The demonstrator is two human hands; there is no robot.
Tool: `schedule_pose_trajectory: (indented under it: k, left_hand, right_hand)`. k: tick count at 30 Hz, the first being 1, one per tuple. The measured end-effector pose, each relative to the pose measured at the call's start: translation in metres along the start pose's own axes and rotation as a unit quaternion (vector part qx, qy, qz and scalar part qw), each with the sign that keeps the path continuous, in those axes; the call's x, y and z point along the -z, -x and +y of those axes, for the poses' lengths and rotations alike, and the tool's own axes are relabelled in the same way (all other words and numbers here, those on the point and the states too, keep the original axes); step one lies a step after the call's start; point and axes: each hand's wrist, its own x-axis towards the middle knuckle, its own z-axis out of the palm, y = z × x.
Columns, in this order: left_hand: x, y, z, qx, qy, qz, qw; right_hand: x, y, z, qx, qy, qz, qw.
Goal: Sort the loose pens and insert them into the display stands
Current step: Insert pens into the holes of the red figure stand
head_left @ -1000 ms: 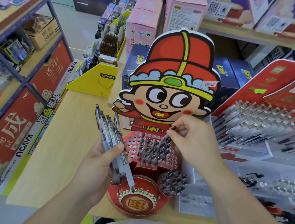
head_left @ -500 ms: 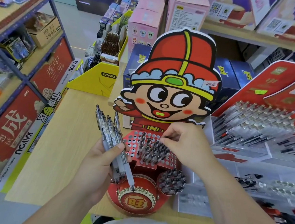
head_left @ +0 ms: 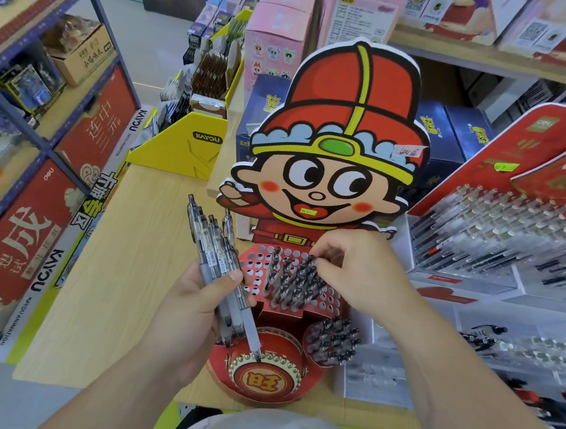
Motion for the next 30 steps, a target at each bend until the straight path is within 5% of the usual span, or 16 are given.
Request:
schedule_pose_trajectory:
  k: [25,30]
  left_hand:
    - [-0.003,0.009,0.013,-0.005,0.006,-0.033,0.999]
    - [-0.002,0.014,0.013,-0.007,-0.001,-0.045,0.999]
  right_hand:
    - [0.008,-0.004,-0.010,0.055,0.112,-0.031,0.992]
    - [0.014,0.010,-0.025,0.056,-0.021,0.070,0.996]
